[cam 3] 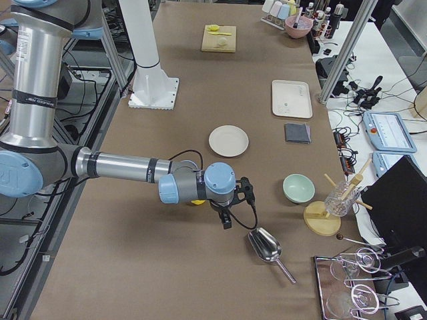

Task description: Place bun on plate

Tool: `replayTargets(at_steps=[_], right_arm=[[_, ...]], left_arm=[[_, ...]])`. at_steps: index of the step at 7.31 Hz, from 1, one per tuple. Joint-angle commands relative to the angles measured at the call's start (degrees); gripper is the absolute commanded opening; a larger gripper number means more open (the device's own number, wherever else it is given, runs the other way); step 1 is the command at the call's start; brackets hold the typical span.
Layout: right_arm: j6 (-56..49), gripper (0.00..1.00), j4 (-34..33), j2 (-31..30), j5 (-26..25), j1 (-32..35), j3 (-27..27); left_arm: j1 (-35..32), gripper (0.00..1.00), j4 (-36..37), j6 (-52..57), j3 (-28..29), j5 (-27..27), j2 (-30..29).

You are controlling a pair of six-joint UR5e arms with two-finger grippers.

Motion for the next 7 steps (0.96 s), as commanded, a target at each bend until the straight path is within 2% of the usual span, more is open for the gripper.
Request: replayTargets(at_steps=[1,4,5,7], right_arm=[[5.9,1.00,2.8,1.2,0.0,-0.3,0.7],[23.4,0.92,11.5,3.5,-1.4,-9.9,2.3],[28.8,0.86,15.1,4.9,-4.4,-15.3,2.7],[45.7,0.85,17.7,9.8,-12.8,-28.5,2.2]], left_arm=[[-0.2,0.98,0.0,0.0,-0.4,-0.1,0.1],[-0.2,0.98,0.0,0.0,0.2,-0.1,-0.7],[-0.2,0.98,-0.2,-1.6,0.2,-0.2,-0.8],[-0.1,0.98,-1.1,-3.5,0.4,-0.2,-0.7]])
